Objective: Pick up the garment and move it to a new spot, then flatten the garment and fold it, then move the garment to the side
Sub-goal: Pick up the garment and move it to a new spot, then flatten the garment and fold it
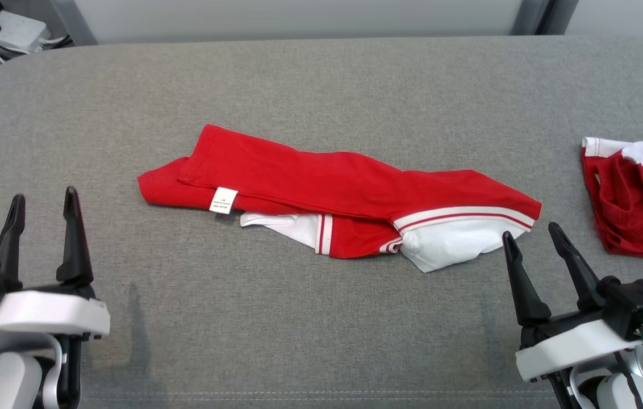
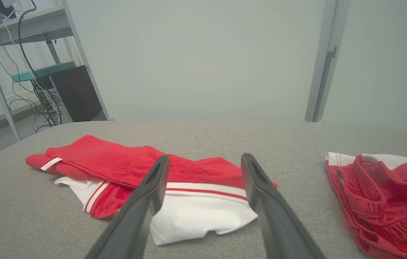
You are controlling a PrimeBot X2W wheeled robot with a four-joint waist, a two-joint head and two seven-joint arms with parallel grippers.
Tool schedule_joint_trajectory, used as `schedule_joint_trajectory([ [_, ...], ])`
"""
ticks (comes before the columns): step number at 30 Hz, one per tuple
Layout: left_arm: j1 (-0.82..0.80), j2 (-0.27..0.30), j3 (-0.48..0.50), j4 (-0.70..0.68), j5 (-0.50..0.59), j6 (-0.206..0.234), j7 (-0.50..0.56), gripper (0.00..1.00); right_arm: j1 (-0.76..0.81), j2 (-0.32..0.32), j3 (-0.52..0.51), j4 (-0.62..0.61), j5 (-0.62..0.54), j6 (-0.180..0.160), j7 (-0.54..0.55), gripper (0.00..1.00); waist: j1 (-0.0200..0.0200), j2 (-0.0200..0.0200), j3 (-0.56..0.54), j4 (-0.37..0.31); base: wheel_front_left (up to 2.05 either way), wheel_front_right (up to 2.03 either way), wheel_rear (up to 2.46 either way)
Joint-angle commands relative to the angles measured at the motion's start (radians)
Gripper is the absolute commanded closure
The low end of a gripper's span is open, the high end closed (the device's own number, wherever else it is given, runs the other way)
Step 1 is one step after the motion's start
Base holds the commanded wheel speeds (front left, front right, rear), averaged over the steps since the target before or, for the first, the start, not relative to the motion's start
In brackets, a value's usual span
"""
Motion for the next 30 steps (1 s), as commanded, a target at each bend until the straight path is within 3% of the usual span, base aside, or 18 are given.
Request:
schedule_joint_trajectory([
  [1, 0.005, 0.04, 0.055, -0.027, 0.003, 0.017, -0.014, 0.0, 0.004, -0.015, 0.025, -0.02, -0.013, 0.004, 0.005, 0.0, 0.0, -0.0001, -0.029, 0.024, 0.0, 0.0, 0.0],
  [4, 0.102, 0.05, 0.076, -0.04, 0.029, 0.024, -0.029, 0.0, 0.039, -0.022, 0.029, -0.006, -0.015, 0.004, 0.01, 0.0, 0.0, -0.0001, -0.06, 0.04, 0.0, 0.0, 0.0],
  [13, 0.218, 0.05, 0.069, -0.041, 0.095, -0.013, -0.037, 0.0, 0.128, -0.015, 0.021, 0.019, -0.015, 0.004, -0.001, 0.0, 0.0, -0.0001, -0.142, 0.048, 0.0, 0.0, 0.0],
  [30, 0.193, -0.032, 0.061, 0.042, 0.195, -0.145, -0.037, 0.0, 0.15, -0.001, 0.017, 0.032, -0.011, 0.004, -0.016, 0.0, 0.0, -0.0001, -0.194, 0.045, 0.0, 0.0, 0.0],
])
